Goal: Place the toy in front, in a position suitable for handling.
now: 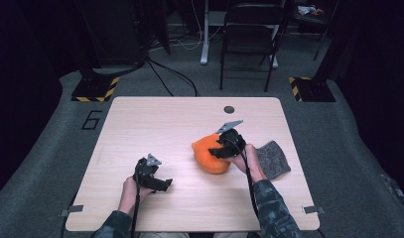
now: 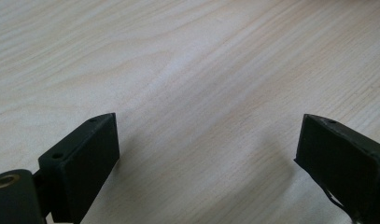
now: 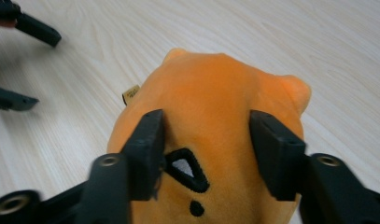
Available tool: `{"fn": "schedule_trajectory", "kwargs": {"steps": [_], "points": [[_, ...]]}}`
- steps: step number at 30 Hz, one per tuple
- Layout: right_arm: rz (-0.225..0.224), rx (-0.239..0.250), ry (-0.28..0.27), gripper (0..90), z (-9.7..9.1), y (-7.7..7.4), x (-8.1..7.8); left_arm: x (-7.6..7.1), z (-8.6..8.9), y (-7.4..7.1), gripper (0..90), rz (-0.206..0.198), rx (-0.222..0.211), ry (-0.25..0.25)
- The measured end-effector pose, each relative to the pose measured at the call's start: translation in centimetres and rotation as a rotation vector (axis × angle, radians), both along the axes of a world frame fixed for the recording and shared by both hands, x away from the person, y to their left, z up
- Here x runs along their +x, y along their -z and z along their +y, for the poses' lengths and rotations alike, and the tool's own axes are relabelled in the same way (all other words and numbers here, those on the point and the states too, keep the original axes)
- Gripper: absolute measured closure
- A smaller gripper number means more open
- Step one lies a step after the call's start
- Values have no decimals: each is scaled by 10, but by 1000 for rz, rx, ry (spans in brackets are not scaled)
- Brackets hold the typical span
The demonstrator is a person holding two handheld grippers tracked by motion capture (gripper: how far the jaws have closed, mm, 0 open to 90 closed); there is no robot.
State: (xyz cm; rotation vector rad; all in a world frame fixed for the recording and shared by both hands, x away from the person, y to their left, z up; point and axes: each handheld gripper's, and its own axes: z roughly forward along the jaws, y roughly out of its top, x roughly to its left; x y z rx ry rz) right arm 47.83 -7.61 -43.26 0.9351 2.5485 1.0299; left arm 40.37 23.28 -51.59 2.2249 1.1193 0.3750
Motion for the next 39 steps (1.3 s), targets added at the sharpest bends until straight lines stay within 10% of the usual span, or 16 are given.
{"fn": "schedule_trajectory", "kwargs": {"steps": [8,15,23,39], "points": [[59,20,266,189,10,-8,-8,0,-2,1,58,-6,-2,-9],[90,-15,318,446,14,3,-5,0,-1,0,58,-1,-5,-5],[58,11,253,671,9,10,-9,1,-2,0,59,3,-4,2],[-33,-9,-41,686,5,-4,-6,1,-1,-1,63,-2,-20,-1]]}}
